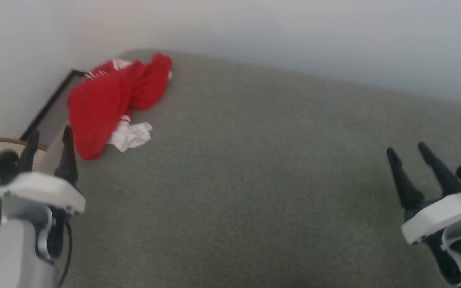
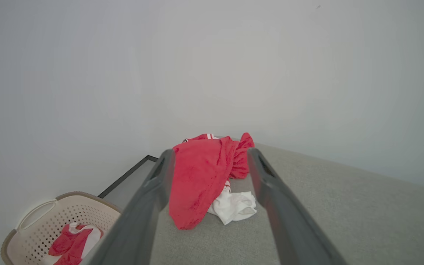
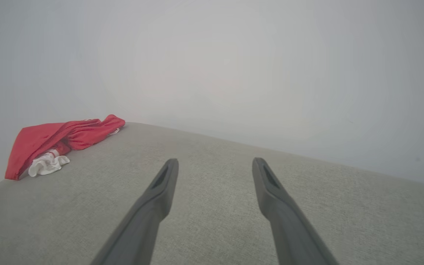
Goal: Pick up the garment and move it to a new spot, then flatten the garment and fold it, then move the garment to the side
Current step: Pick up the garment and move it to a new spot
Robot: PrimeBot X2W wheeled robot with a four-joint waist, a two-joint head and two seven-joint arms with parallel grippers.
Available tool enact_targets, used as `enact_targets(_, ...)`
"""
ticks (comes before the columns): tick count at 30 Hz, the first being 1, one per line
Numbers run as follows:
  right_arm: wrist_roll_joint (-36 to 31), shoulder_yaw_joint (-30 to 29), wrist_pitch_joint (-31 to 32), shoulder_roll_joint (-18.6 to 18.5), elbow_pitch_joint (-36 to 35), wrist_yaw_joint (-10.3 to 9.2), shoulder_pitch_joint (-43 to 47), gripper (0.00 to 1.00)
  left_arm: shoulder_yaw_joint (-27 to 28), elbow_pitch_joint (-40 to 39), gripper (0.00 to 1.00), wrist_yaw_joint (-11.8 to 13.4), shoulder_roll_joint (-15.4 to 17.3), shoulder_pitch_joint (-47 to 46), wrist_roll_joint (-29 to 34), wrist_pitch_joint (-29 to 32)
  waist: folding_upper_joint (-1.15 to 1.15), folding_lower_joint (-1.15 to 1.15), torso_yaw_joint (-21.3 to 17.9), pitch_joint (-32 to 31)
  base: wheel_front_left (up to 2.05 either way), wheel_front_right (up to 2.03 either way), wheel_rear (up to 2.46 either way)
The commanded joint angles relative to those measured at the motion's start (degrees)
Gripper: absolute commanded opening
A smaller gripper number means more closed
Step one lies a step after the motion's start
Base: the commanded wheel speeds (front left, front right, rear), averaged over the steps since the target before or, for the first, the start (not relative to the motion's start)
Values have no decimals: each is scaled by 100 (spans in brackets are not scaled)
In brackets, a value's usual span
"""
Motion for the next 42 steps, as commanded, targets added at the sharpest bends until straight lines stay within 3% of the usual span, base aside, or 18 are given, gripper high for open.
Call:
enact_targets(1,26,-33,47,-93,-114,-1,-131,100,17,223,100,-29,60,-369,-77,11,0,0,-256,473,0,0,0)
enact_targets(13,102,-327,279,-600,-806,-1,-560,100,4,2370,100,-201,333,-2382,-345,238,0,0,-597,1826,0,0,0)
enact_targets(20,121,-474,402,-761,-1105,-1,-687,100,-38,3502,100,-86,441,-3211,-415,665,0,0,-651,2299,0,0,0)
enact_targets(27,146,-656,559,-884,-1373,-1,-678,100,-100,4645,100,-19,416,-3865,-544,1706,0,0,-653,2693,0,0,0)
enact_targets(32,151,-776,638,-928,-1533,-1,-619,100,-139,5374,100,212,197,-3973,-659,2731,0,0,-627,2839,0,0,0)
enact_targets(36,119,-842,696,-928,-1623,-1,-605,100,-146,5483,100,231,109,-4048,-709,2847,0,0,-610,2887,0,0,0)
enact_targets(37,108,-855,715,-924,-1639,-1,-607,100,-142,5461,41,209,96,-4069,-720,2733,0,0,-602,2891,0,0,0)
enact_targets(38,103,-865,723,-915,-1653,-1,-606,100,-102,5417,0,255,116,-4118,-762,2604,0,0,-592,2888,0,0,0)
enact_targets(42,79,-905,672,-839,-1621,-1,-578,100,-144,5235,0,183,292,-4280,-685,2146,0,0,-565,2770,0,0,0)
